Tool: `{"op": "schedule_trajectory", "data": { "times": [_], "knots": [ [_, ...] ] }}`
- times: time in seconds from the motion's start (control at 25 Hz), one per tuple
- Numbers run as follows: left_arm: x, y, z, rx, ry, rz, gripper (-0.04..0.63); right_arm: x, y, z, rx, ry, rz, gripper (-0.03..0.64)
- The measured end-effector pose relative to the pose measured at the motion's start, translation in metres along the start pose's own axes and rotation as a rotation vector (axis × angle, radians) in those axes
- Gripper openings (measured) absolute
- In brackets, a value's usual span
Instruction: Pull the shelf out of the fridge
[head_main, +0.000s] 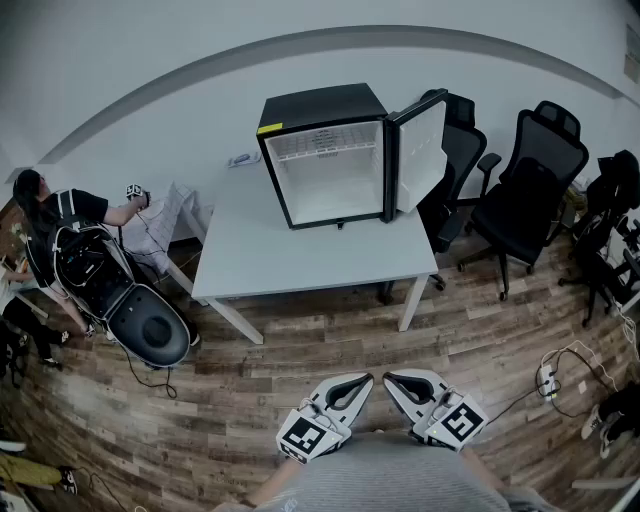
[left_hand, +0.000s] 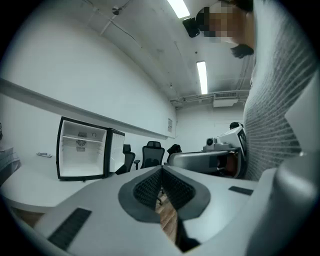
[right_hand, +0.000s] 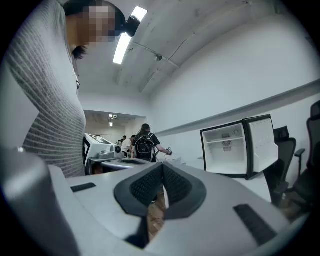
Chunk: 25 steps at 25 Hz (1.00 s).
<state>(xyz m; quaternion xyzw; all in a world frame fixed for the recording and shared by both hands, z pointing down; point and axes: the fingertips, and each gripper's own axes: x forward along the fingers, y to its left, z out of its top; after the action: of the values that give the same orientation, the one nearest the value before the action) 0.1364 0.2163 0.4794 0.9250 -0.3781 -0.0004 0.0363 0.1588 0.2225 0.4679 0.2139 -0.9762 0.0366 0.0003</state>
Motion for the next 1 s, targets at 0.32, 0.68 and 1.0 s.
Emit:
{"op": "schedule_trajectory", "data": {
  "times": [0.32, 0.68, 1.0],
  "knots": [
    [0.0, -0.003, -0.002, -0.005, 0.007, 0.005, 0.011, -0.001, 0.001, -0.005, -0.003, 0.019, 0.008, 0.012],
    [0.0, -0.001, -0.003, -0.008, 0.009, 0.01, 0.011, 0.003, 0.004, -0.004, -0.016, 0.01, 0.027, 0.012],
    [0.002, -0.004, -0.005, -0.003, 0.015, 0.004, 0.011, 0.005, 0.013, -0.003, -0.026, -0.01, 0.069, 0.014]
  ]
}}
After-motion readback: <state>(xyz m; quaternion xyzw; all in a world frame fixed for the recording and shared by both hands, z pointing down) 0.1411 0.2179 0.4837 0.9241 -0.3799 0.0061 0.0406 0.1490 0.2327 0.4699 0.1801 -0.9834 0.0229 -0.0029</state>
